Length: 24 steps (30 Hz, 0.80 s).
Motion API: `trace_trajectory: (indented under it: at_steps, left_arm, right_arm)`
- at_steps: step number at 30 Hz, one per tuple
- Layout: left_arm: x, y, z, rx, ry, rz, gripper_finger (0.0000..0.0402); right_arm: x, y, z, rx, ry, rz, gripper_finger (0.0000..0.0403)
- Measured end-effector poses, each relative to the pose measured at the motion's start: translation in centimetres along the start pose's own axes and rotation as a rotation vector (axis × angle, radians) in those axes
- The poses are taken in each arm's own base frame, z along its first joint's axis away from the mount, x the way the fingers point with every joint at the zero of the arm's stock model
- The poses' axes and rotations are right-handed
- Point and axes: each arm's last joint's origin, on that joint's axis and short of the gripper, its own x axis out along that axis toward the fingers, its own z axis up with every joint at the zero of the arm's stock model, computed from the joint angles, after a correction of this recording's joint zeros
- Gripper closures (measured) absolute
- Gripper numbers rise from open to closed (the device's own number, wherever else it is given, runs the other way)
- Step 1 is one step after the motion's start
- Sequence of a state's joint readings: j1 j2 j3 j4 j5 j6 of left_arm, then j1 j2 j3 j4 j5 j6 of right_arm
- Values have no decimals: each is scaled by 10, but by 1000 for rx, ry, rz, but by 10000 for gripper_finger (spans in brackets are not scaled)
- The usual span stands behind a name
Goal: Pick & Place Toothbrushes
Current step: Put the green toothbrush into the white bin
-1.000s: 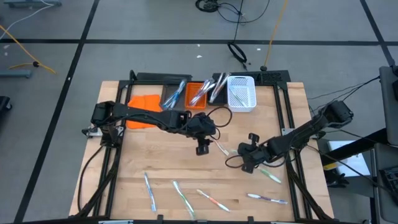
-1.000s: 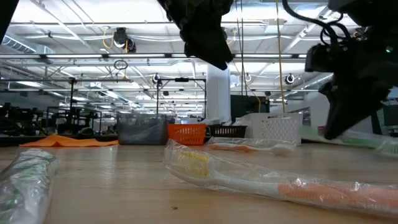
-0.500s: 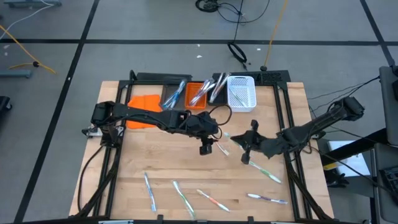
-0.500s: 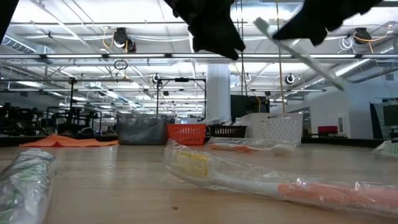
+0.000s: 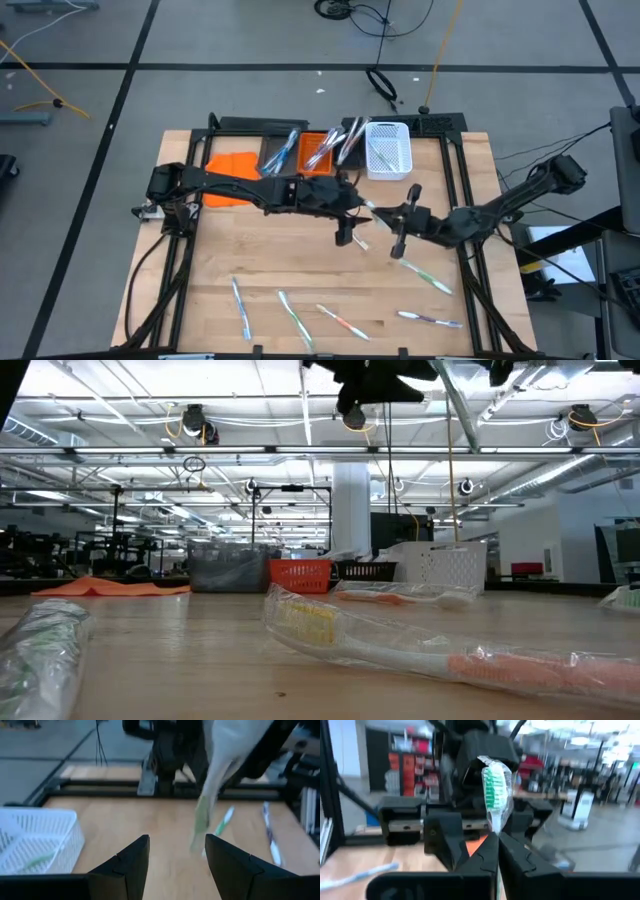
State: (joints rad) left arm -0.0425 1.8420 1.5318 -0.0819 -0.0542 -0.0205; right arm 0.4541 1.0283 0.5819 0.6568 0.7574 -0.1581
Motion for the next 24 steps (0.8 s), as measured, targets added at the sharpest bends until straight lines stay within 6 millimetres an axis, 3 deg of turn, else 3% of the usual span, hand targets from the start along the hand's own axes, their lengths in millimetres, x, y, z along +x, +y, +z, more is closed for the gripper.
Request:
trace_trajectory:
  at_steps: [14,24]
  left_arm:
    - [-2,-2,18,-22,-188,-42,210]
    - [11,-2,13,-23,-224,-45,294]
  right_arm:
    - [-14,-12,-12,11,-181,-44,403]
    - [-14,-12,-9,7,-221,-5,403]
